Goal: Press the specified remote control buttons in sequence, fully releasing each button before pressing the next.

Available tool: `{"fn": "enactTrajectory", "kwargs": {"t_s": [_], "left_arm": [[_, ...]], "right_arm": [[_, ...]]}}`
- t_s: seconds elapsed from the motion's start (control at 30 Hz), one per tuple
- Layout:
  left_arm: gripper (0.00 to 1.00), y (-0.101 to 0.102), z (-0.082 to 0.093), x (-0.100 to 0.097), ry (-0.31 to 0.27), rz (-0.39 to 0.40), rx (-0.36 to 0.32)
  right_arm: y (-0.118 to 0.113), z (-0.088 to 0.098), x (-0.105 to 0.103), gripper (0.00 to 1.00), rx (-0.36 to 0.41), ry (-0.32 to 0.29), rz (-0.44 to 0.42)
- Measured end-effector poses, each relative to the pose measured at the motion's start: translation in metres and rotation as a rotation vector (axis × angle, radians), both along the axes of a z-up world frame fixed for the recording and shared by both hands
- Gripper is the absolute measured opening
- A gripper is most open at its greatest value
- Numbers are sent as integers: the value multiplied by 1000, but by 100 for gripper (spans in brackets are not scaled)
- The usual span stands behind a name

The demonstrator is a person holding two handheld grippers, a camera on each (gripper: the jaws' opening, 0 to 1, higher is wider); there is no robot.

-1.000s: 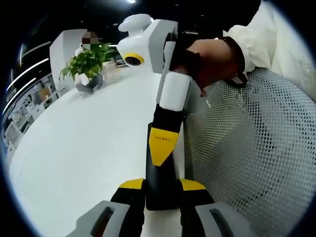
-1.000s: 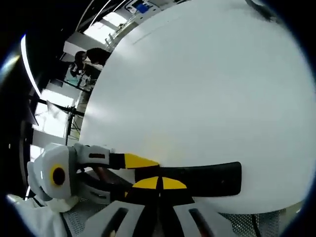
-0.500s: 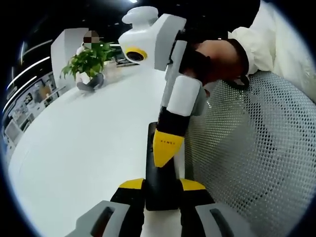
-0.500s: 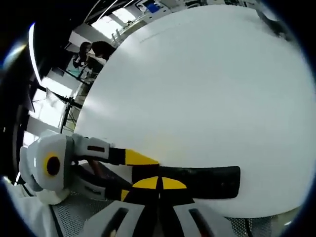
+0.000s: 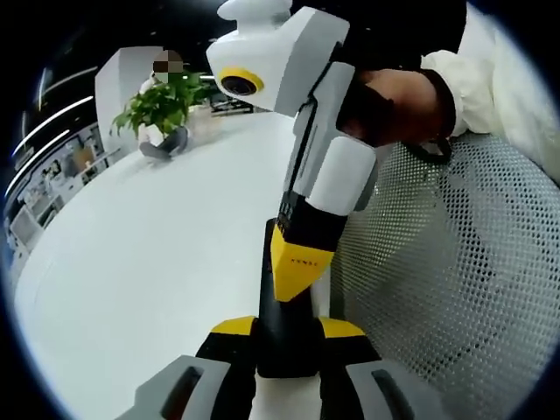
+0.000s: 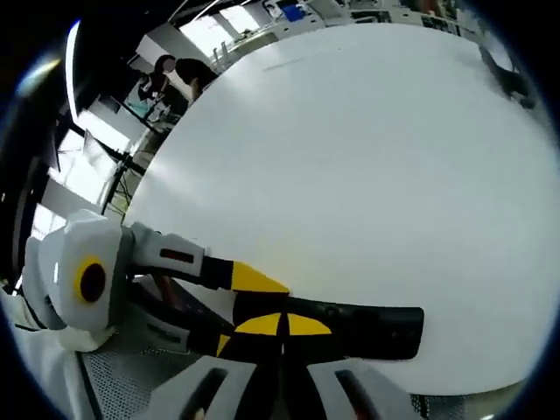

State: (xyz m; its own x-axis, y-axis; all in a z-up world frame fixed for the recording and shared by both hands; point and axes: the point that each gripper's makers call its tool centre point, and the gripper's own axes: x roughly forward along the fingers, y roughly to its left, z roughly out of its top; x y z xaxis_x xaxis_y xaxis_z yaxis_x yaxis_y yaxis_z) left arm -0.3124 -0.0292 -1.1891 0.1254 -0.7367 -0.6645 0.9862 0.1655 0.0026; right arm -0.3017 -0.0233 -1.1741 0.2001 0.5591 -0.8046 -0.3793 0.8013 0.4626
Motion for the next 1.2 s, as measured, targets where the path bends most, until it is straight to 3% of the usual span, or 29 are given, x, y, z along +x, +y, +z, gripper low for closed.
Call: {"fn": "enactTrajectory", "kwargs": {"t_s": [0.2, 0.37, 0.6, 0.77, 0.9, 1.07, 1.2], "left_arm": [[25, 0, 0, 0, 2, 6, -3], [25, 0, 0, 1, 2, 8, -5], [25, 0, 0, 1, 2, 9, -5], [25, 0, 0, 1, 2, 12, -4], [25, -1, 0, 1, 3, 11, -3], [25, -1, 0, 1, 2, 15, -4], [25, -1, 0, 1, 2, 13, -5]], "right_arm": [[-7, 41, 22, 0, 41, -210, -27], [-34, 78, 34, 0, 13, -399, -47], [-72, 108, 41, 2, 12, -519, -162], [-106, 117, 44, 14, -92, -621, -213], [-126, 110, 46, 40, -130, -656, -265], [-135, 122, 50, 63, -202, -741, -278], [-142, 115, 48, 68, -214, -737, -260]]}}
